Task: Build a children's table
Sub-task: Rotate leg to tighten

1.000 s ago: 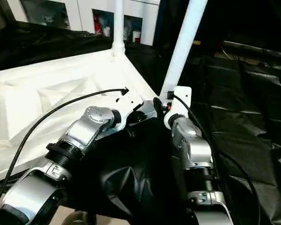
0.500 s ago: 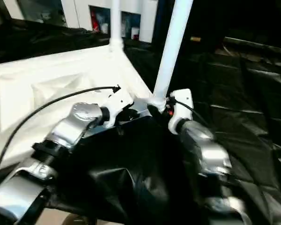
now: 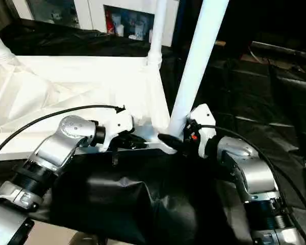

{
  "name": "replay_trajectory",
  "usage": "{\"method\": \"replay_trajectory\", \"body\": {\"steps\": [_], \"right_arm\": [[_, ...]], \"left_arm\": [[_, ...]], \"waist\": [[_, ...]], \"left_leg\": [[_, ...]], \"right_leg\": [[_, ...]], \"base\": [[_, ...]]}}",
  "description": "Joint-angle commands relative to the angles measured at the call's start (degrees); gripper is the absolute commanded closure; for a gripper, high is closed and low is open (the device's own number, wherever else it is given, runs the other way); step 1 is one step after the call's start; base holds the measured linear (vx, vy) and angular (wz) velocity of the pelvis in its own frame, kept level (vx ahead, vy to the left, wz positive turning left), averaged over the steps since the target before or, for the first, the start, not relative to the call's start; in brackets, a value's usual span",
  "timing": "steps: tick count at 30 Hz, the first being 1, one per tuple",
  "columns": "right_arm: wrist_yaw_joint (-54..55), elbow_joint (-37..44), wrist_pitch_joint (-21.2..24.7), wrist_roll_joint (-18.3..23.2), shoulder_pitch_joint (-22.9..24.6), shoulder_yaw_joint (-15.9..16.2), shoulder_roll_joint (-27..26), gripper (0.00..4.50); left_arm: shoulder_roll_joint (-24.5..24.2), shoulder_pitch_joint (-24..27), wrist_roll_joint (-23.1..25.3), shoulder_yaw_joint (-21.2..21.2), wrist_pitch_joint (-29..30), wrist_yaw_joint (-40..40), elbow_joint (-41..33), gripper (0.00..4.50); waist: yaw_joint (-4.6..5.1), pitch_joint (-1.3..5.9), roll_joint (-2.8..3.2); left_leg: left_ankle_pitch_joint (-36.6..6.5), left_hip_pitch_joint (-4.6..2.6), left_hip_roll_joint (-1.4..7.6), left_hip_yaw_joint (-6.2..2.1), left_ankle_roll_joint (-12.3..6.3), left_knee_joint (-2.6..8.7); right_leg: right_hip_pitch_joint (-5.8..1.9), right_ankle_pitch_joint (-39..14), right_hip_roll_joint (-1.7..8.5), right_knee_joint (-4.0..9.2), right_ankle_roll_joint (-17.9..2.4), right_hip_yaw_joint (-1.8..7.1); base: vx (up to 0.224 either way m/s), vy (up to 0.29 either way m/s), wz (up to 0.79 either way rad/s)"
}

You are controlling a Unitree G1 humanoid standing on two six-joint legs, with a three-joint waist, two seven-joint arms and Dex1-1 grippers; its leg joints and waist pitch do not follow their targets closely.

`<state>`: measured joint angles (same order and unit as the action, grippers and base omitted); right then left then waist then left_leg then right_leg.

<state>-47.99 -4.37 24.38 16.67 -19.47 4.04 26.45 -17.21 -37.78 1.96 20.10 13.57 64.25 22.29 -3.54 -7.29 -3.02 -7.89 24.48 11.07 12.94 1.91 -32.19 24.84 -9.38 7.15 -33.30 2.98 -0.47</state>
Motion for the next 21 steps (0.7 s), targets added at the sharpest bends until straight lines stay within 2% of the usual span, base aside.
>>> {"method": "replay_trajectory", "body": {"steps": [1, 8, 21], "right_arm": [[-0.78, 1.25, 0.28, 0.46, 0.95, 0.88, 0.8, 1.23], [-2.29, 1.36, -0.12, -0.58, 1.6, 1.66, 1.65, 1.8], [-2.09, 0.52, -0.92, -1.22, 2.29, 2.17, 1.44, 1.86]], "left_arm": [[1.39, 1.31, -3.3, 0.77, -0.69, 2.42, -1.19, 4.5], [1.16, 1.38, -2.94, 0.39, -0.63, 2.43, -1.06, 4.5], [1.21, 1.42, -2.58, -0.01, -0.24, 1.84, -0.89, 4.5]], "waist": [[0.17, 4.02, -0.58], [0.08, 4.2, -0.48], [0.05, 4.22, -0.36]], "left_leg": [[-12.93, -2.61, 1.7, -0.77, -3.19, 3.42], [-10.93, -2.5, 1.59, -0.75, -3.99, 3.16], [-11.79, -2.54, 1.59, -0.81, -3.79, 3.15]], "right_leg": [[-1.86, -10.93, 0.13, 3.15, -12.37, 0.55], [-1.97, -8.37, 0.06, 2.8, -12.77, 0.5], [-1.97, -9.06, 0.01, 2.84, -12.94, 0.48]], "base": [[0.0, 0.0, 0.0], [0.0, 0.0, 0.0], [0.0, 0.0, 0.0]]}}
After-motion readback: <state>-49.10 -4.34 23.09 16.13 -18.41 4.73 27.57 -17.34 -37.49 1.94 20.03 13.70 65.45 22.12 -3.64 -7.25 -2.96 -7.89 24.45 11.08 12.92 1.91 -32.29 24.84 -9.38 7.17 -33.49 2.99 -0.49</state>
